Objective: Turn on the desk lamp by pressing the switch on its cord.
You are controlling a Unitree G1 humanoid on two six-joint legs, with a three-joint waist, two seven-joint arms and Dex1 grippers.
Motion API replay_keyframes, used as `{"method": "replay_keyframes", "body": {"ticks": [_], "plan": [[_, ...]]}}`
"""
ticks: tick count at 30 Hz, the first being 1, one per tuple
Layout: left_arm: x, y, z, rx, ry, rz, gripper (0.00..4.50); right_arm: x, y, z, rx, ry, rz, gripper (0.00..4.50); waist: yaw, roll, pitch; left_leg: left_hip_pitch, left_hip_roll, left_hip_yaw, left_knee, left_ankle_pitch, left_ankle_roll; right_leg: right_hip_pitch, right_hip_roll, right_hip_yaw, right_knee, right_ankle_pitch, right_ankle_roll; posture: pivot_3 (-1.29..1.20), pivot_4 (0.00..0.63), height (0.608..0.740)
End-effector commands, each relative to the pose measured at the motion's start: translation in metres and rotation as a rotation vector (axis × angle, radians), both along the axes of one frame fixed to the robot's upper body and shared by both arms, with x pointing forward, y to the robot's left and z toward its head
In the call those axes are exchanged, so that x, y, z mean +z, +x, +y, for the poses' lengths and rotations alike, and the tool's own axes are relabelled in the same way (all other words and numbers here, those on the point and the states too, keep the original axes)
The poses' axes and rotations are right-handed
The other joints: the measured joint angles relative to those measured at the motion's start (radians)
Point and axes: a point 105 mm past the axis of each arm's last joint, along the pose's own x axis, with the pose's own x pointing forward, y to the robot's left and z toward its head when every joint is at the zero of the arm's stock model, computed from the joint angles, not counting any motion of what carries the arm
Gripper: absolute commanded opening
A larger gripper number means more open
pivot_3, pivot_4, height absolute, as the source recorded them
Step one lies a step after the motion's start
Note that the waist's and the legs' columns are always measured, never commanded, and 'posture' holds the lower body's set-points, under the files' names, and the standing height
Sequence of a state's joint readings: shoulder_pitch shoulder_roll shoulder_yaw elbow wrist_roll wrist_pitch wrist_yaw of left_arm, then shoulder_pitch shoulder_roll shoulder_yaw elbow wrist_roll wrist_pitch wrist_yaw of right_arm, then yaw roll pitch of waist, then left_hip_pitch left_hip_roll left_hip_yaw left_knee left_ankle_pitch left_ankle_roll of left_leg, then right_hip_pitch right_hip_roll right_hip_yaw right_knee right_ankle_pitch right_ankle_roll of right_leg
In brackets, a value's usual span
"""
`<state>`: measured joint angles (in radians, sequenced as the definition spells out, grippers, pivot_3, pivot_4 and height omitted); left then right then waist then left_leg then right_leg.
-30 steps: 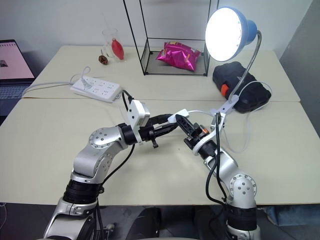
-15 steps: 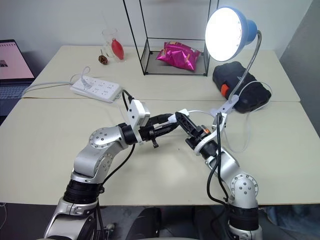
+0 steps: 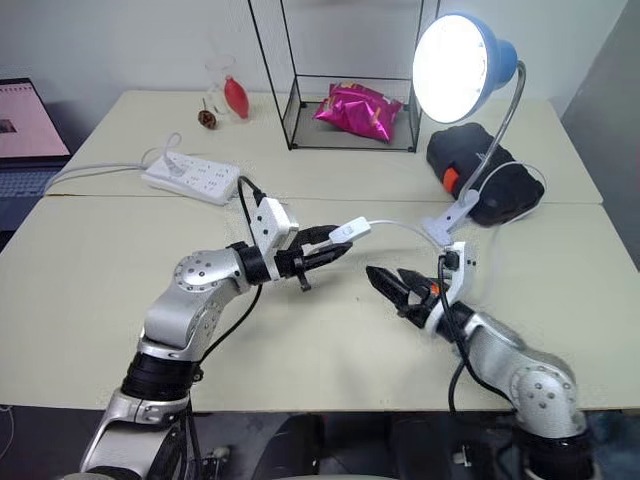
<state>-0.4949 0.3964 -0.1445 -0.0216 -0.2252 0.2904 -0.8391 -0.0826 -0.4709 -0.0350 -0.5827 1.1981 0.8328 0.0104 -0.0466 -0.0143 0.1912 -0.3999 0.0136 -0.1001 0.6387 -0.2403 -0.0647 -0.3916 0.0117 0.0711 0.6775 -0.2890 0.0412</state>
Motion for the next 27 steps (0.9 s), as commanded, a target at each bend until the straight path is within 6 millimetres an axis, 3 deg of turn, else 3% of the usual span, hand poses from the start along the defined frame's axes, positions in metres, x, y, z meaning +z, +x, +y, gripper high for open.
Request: {"method": "replay_keyframes", "body": {"ticks": [1,7,18,20,27], "plan": [[-0.013,0.014,-0.003,0.005,0.057,-0.013,1.12,0.015,-0.009,-0.001,0.111,-0.282,-0.213,4.50,0.001,0.000,0.000,0.000,-0.001,0.000,0.000,0.000,0.000,0.000,0.000,0.000,0.000,0.000,0.000,0.00,0.150,0.740],[-0.037,0.025,-0.016,-0.023,0.082,0.017,1.12,0.015,-0.005,-0.003,0.215,-0.567,-0.378,4.50,0.004,-0.001,0.001,-0.001,-0.001,0.000,0.000,0.000,0.000,0.000,-0.001,0.000,-0.001,0.000,0.000,0.00,0.150,0.740],[-0.066,0.030,-0.027,-0.057,0.113,0.079,1.12,0.018,0.002,-0.009,0.226,-0.584,-0.386,4.50,0.013,-0.001,0.001,-0.002,-0.001,0.000,0.000,0.000,0.000,0.000,-0.001,-0.001,-0.003,0.000,0.000,0.00,0.150,0.740],[-0.069,0.031,-0.026,-0.049,0.123,0.086,1.82,0.018,0.004,-0.011,0.213,-0.584,-0.384,4.50,0.013,-0.001,0.001,-0.002,-0.002,0.000,0.000,0.000,0.000,0.000,-0.001,-0.001,-0.002,0.000,0.001,0.00,0.150,0.740],[-0.074,0.031,-0.023,-0.043,0.138,0.092,3.13,0.020,0.009,-0.014,0.199,-0.609,-0.394,4.50,0.013,-0.001,0.001,0.000,-0.002,0.000,0.001,0.000,0.000,0.001,-0.001,-0.001,-0.001,0.000,0.001,0.00,0.150,0.740]]}}
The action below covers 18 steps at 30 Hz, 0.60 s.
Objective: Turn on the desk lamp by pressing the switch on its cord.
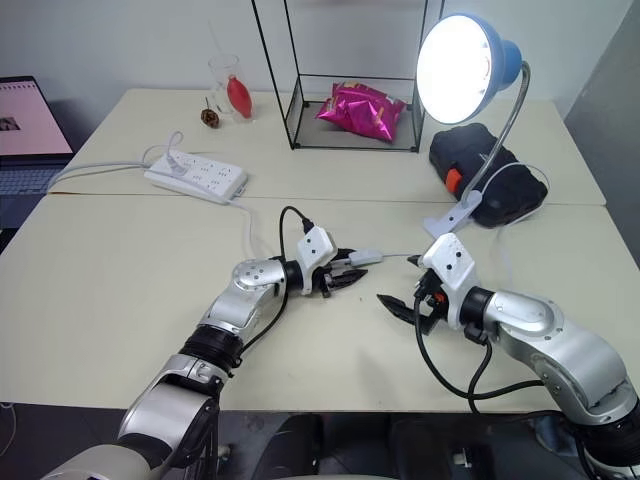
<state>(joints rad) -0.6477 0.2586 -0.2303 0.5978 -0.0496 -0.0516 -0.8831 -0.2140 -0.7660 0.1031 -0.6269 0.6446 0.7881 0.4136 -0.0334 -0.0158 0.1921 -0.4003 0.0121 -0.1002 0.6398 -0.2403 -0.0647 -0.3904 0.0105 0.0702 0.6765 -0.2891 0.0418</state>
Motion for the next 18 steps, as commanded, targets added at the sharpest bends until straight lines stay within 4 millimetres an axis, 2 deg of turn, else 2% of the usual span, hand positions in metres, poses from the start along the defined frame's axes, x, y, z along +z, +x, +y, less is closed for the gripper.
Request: {"method": "replay_keyframes", "body": {"ticks": [1,7,13,18], "plan": [[0.000,0.000,-0.002,-0.011,0.013,-0.011,3.33,0.013,0.003,0.000,0.006,-0.013,-0.061,4.50,0.001,0.000,0.000,0.000,0.000,0.000,0.000,0.000,0.000,0.000,0.000,0.000,0.000,0.000,0.000,0.00,0.150,0.740],[0.002,0.000,0.001,0.004,0.006,-0.029,4.48,0.015,0.006,-0.002,0.007,-0.021,-0.068,4.50,0.001,0.000,0.000,0.000,0.000,0.000,0.000,0.000,0.000,0.000,0.000,0.000,0.000,0.000,0.000,0.00,0.150,0.740],[0.028,0.000,0.011,0.047,-0.059,-0.101,4.50,0.017,0.016,-0.010,0.005,-0.037,-0.082,4.50,0.000,0.000,0.000,0.000,0.000,-0.001,0.000,0.000,0.000,0.000,0.000,0.000,0.001,0.000,0.000,0.00,0.150,0.740],[0.061,-0.007,0.029,0.091,-0.057,-0.189,4.50,0.019,0.023,-0.019,0.016,-0.047,-0.087,4.50,0.000,0.000,0.000,0.000,0.000,-0.001,0.001,0.000,0.000,0.000,0.000,-0.001,0.002,0.000,0.000,0.00,0.150,0.740]]}}
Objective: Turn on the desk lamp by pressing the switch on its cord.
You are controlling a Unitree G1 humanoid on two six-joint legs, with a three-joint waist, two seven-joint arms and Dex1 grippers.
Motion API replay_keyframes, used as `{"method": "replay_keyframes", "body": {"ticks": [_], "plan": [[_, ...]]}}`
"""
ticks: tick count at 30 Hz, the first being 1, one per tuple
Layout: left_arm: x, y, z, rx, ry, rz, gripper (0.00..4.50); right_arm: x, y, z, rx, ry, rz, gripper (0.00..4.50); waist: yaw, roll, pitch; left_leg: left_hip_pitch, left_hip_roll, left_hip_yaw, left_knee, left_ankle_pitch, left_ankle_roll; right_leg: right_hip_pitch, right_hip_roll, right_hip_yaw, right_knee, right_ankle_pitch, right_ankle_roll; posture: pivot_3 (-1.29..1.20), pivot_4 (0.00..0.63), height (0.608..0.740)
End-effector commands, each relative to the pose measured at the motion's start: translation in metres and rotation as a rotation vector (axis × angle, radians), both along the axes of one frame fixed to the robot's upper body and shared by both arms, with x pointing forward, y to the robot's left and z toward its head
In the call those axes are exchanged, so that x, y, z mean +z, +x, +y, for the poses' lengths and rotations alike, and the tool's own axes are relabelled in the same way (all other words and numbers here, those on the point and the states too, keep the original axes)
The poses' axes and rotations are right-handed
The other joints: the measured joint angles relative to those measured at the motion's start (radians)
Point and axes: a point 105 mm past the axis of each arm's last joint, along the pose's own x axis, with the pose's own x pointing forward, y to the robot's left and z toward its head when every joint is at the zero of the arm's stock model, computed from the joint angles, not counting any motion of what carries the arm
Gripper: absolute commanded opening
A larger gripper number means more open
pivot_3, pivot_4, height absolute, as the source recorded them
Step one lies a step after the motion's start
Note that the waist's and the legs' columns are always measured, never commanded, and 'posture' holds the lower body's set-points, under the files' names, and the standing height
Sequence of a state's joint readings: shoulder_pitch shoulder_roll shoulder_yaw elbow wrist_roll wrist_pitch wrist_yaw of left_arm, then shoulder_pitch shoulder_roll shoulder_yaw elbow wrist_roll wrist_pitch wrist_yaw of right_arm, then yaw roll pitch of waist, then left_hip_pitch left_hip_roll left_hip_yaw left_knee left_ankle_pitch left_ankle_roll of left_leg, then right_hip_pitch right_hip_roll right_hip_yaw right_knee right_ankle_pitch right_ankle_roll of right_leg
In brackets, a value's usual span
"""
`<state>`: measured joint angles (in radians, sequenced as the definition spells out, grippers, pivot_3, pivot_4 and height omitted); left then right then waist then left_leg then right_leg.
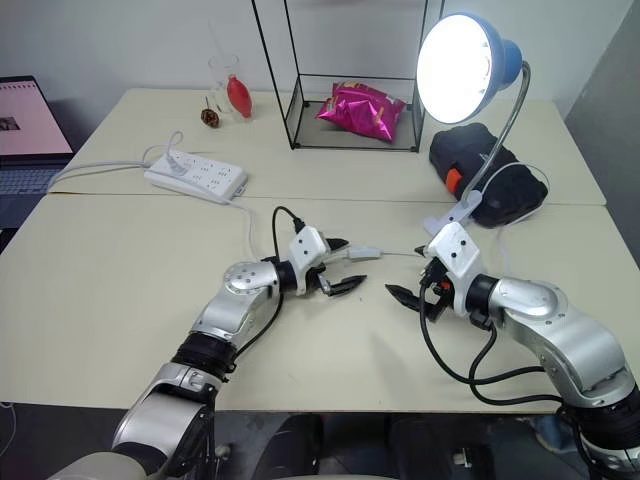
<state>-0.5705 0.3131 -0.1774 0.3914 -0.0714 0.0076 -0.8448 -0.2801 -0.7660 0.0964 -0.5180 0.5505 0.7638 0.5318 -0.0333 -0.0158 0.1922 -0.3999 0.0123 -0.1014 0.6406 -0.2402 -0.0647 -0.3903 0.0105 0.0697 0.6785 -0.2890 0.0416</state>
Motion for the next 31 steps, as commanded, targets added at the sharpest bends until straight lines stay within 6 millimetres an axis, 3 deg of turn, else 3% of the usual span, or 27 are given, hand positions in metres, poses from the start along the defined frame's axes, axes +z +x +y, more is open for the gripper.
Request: {"method": "replay_keyframes", "body": {"ticks": [1,5,7,9,15,21,31], "plan": [[0.040,-0.005,0.012,0.033,-0.011,-0.105,4.50,0.017,0.006,-0.009,0.012,-0.002,-0.072,4.50,0.000,0.000,0.000,0.000,0.000,0.000,0.000,0.000,0.000,0.000,0.000,0.000,0.000,0.000,0.000,0.00,0.150,0.740],[0.061,-0.019,0.034,0.082,0.020,-0.139,4.50,0.020,0.011,-0.022,0.026,-0.034,-0.095,4.50,0.000,0.000,0.000,0.000,0.000,0.000,0.001,0.000,0.000,0.000,0.000,0.000,0.000,0.000,0.000,0.00,0.150,0.740],[0.066,-0.034,0.057,0.108,0.068,-0.119,4.50,0.021,0.012,-0.031,0.050,-0.059,-0.111,4.50,-0.001,0.000,0.000,0.000,0.000,0.001,0.001,0.000,0.000,0.000,0.000,0.000,0.000,0.000,0.000,0.00,0.150,0.740],[0.069,-0.049,0.085,0.147,0.119,-0.078,4.50,0.022,0.012,-0.040,0.074,-0.072,-0.119,4.50,-0.006,0.000,0.000,0.001,0.001,0.001,0.000,0.000,0.000,0.000,0.000,0.000,0.000,0.000,0.000,0.00,0.150,0.740],[0.076,-0.068,0.125,0.242,0.141,-0.003,4.50,0.028,0.014,-0.053,0.114,-0.061,-0.134,4.50,-0.004,0.000,0.001,0.001,0.001,0.001,0.000,0.000,0.000,0.001,0.000,0.000,0.001,-0.001,-0.001,0.00,0.150,0.740],[0.073,-0.078,0.131,0.243,0.162,0.041,4.50,0.028,0.014,-0.056,0.145,-0.066,-0.127,4.50,0.001,0.000,0.001,0.001,0.001,0.001,0.000,0.000,0.000,0.001,-0.001,0.000,0.001,-0.001,-0.001,0.00,0.150,0.740],[0.075,-0.078,0.130,0.229,0.154,0.045,4.50,0.032,0.020,-0.056,0.161,-0.067,-0.148,4.50,0.001,0.000,0.001,0.002,0.001,0.002,0.000,0.000,0.000,0.001,-0.001,0.000,0.001,-0.001,-0.001,0.00,0.150,0.740]]}}
